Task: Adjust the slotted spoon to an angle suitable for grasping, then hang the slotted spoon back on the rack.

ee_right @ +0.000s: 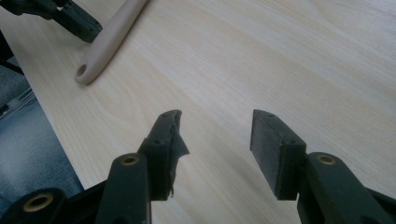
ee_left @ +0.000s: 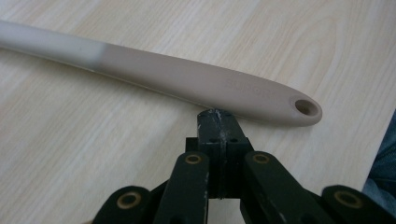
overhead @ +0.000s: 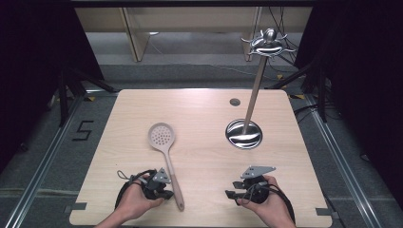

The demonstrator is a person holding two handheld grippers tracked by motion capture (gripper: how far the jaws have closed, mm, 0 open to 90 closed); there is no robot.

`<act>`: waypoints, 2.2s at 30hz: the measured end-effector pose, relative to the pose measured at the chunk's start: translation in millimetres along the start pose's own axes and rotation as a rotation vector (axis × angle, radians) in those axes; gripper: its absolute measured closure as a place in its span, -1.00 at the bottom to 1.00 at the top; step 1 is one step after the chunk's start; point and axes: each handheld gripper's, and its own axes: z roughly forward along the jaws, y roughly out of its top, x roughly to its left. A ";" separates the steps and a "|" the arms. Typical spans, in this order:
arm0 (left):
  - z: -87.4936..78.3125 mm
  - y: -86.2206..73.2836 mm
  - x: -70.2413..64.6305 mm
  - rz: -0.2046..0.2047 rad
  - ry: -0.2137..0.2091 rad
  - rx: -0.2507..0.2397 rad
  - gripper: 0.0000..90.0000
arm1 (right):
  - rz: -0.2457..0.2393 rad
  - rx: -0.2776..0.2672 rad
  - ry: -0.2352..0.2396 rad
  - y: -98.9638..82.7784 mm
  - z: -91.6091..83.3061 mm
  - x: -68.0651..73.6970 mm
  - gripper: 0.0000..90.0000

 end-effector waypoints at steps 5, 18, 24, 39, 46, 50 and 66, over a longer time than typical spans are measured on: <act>9.1 15.0 -1.2 0.042 -0.003 -0.006 0.98 | -0.003 0.002 0.001 0.2 0.4 -0.8 0.18; 30.0 48.0 -8.1 0.094 -0.004 -0.027 0.98 | 0.020 -0.012 -0.004 0.0 -6.9 -5.8 0.17; 32.5 52.4 -7.4 0.105 -0.009 -0.031 0.98 | 0.029 -0.045 -0.008 -1.1 -6.0 -7.8 0.16; -12.0 -0.2 3.9 0.073 0.000 -0.168 0.46 | 0.064 -0.065 -0.069 -9.9 -29.4 -28.1 0.08; -15.7 -3.6 5.7 0.020 0.012 -0.207 0.21 | 0.095 -0.085 -0.095 -15.7 -35.9 -39.7 0.08; -14.8 -2.2 8.1 0.027 0.037 -0.230 0.06 | 0.093 -0.083 -0.089 -17.1 -37.4 -39.1 0.08; -15.8 -2.3 3.6 -0.048 0.008 -0.292 -0.08 | 0.127 -0.077 -0.052 -12.4 -30.8 -36.9 0.08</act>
